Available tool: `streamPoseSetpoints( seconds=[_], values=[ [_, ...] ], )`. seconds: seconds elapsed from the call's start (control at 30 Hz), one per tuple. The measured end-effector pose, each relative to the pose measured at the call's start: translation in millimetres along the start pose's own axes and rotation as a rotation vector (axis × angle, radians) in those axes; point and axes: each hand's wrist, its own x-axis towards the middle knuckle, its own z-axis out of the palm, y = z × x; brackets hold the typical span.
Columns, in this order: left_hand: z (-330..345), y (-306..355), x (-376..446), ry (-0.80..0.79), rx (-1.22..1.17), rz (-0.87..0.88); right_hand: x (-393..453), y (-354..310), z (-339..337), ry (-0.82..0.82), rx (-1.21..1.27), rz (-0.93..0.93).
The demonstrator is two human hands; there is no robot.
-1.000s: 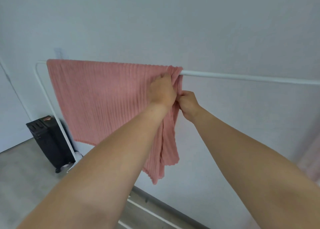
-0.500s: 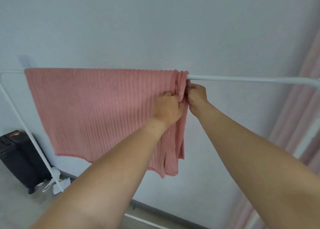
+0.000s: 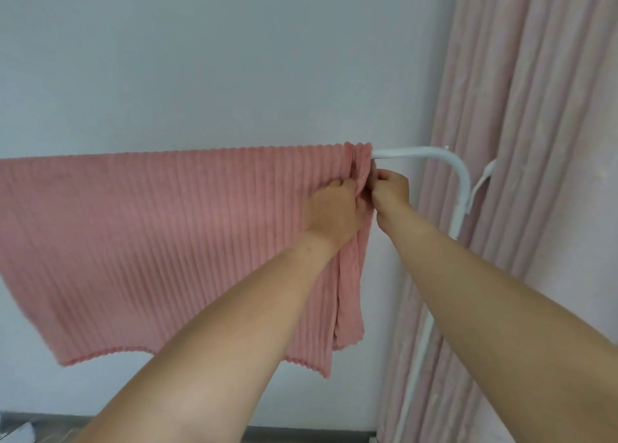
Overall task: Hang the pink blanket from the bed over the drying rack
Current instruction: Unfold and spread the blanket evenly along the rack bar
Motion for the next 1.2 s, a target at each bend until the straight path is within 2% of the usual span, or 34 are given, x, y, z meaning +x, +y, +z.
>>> streamPoseSetpoints(
  seconds=[0.47,0.57,0.63,0.73,0.8,0.87,0.97,1.0,1.1,1.2],
  values=[
    [65.8,77.7,24.5,-0.043,-0.053,0.166,31.5,0.9,-91.7,0.335,-0.059,-0.037],
    [70.1,85.7,26.9,-0.082,-0.068,0.216,34.1,-2.1,-103.8,0.347,-0.133,-0.054],
    [64.8,88.2,28.8,-0.011,-0.072,0.235,33.7,-6.2,-103.4,0.384,-0.202,-0.058],
    [53.5,87.1,39.2,0.303,-0.075,0.295,25.6,-16.8,-93.6,0.545,-0.267,-0.137],
    [43.6,85.5,53.6,0.436,-0.017,0.257,21.8,-26.2,-87.3,0.629,-0.312,-0.238],
    [32.3,86.4,67.9,0.425,0.077,0.128,21.2,-34.1,-82.9,0.598,-0.415,-0.365],
    [16.3,88.0,83.4,0.131,0.185,-0.005,28.3,-40.9,-75.9,0.444,-0.656,-0.493],
    [13.4,87.8,88.0,0.06,0.211,-0.013,32.5,-43.0,-74.5,0.387,-0.726,-0.503],
    [3.6,83.8,98.7,-0.021,0.196,-0.026,39.4,-53.2,-71.0,0.196,-0.801,-0.466],
    [-3.4,81.0,101.1,-0.077,0.182,0.005,37.1,-54.9,-66.1,0.154,-0.845,-0.435]
  ],
)
